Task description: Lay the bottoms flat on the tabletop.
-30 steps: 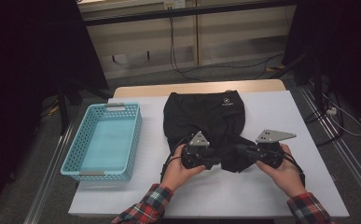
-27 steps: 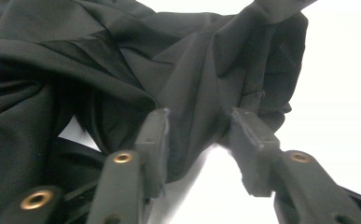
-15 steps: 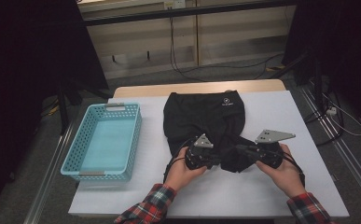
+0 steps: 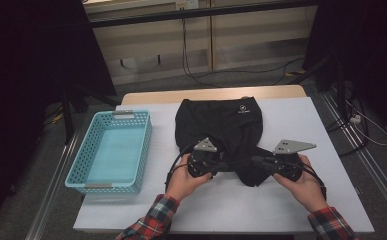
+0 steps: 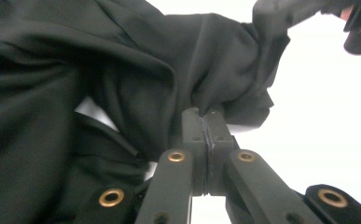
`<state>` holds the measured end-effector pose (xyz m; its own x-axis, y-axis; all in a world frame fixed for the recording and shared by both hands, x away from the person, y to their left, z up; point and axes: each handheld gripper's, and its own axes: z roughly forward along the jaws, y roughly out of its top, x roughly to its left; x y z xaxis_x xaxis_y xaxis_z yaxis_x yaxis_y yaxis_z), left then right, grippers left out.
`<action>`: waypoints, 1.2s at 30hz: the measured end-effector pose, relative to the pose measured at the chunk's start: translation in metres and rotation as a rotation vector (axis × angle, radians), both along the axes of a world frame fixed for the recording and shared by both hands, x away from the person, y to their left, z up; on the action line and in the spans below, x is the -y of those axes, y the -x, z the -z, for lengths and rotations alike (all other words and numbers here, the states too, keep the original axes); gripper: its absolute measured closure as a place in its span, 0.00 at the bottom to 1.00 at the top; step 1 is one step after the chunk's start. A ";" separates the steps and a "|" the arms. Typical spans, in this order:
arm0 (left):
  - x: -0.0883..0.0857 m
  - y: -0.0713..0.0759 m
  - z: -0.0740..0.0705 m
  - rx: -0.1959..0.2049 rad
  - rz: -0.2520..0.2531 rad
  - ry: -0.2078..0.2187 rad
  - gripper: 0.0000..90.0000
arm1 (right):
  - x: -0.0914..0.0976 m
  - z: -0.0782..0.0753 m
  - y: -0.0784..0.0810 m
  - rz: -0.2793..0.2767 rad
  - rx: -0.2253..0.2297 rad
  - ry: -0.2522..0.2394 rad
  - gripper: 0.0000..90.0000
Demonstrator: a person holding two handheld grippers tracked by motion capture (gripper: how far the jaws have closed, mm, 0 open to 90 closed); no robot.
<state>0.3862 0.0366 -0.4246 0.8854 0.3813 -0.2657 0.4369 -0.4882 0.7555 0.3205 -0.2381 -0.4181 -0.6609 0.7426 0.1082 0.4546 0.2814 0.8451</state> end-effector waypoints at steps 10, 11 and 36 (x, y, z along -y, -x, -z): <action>-0.013 -0.012 0.000 0.014 -0.055 0.015 0.99 | -0.019 0.008 -0.001 -0.047 -0.029 0.039 1.00; -0.011 -0.012 0.003 0.014 -0.061 0.012 0.99 | -0.020 0.010 -0.003 -0.045 -0.030 0.053 1.00; 0.008 0.014 -0.002 0.073 -0.006 0.013 0.40 | -0.032 0.033 -0.014 -0.040 -0.104 0.135 1.00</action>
